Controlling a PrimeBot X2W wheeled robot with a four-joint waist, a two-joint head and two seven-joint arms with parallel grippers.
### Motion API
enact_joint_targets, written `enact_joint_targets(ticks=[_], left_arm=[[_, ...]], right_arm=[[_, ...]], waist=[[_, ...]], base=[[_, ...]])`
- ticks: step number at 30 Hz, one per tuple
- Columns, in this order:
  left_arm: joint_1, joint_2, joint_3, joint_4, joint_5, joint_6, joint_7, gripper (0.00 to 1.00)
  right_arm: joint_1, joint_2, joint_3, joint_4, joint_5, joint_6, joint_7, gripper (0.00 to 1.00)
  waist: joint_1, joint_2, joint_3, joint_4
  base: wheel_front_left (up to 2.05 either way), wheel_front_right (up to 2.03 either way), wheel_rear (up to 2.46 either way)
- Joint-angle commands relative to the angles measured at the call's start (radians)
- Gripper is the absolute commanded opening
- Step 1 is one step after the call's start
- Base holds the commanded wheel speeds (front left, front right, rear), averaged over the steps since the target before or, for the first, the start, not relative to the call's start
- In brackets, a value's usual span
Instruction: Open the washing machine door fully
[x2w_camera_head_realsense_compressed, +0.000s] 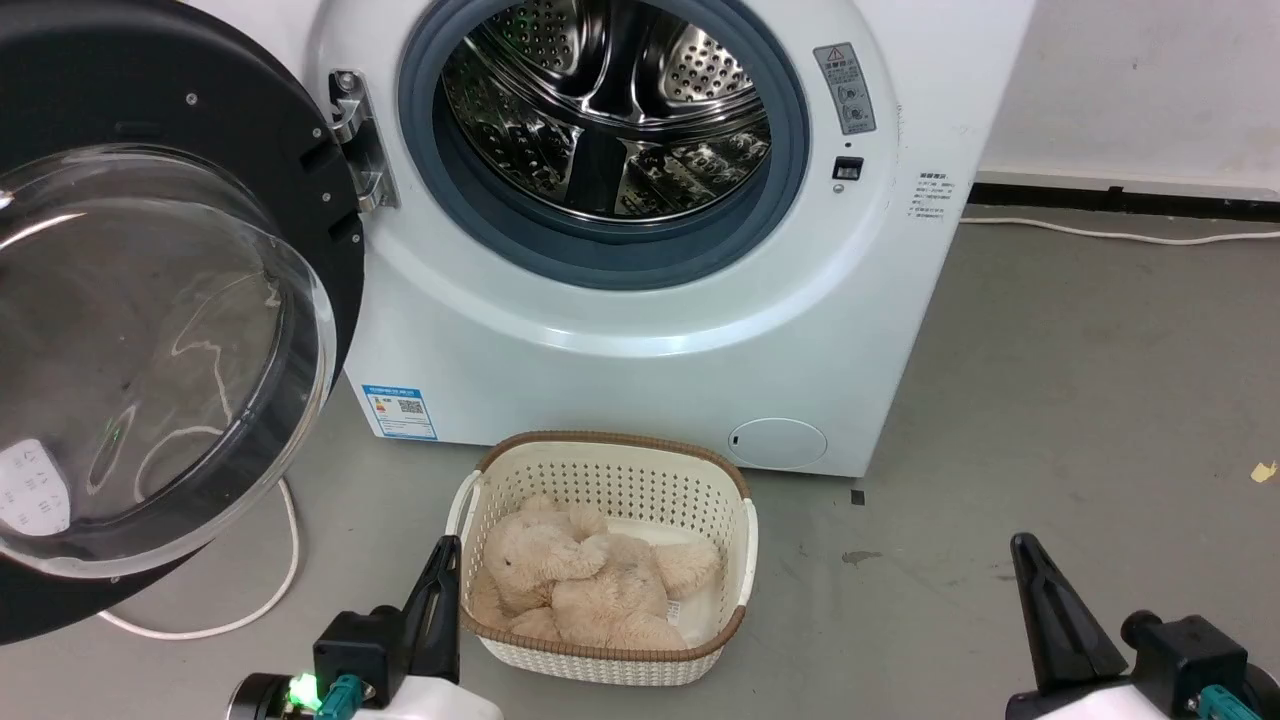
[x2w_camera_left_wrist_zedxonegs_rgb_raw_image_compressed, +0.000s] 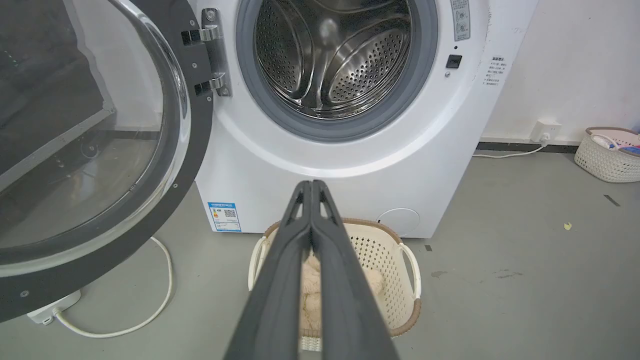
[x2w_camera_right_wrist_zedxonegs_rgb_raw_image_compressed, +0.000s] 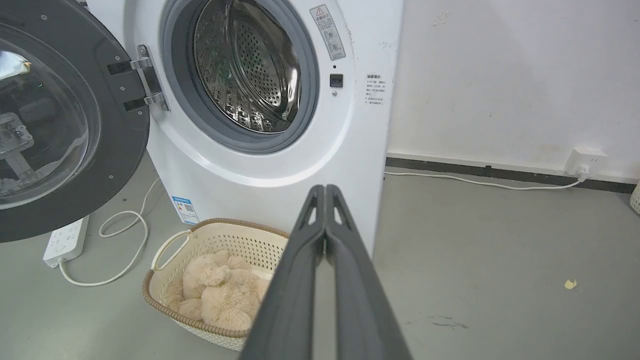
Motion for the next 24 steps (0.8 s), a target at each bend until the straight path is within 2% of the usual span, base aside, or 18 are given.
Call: enact_joint_targets(ticks=[1, 24], left_arm=[[-0.007, -0.003, 0.011, -0.007, 0.011, -0.008, 0.006, 0.00], [-0.010, -0.029, 0.073, -0.029, 0.063, -0.043, 0.048, 0.00]], right_arm=[[-0.020, 0.002, 0.002, 0.002, -0.007, 0.000, 0.005, 0.00], [-0.043, 0.003, 0.005, 0.004, -0.031, 0.000, 0.046, 0.00]], waist=[[0.0000, -0.0001, 0.000, -0.001], [0.0000, -0.0001, -0.001, -0.011]], base=[[0.00, 0.00, 0.00], [0.00, 0.00, 0.00]])
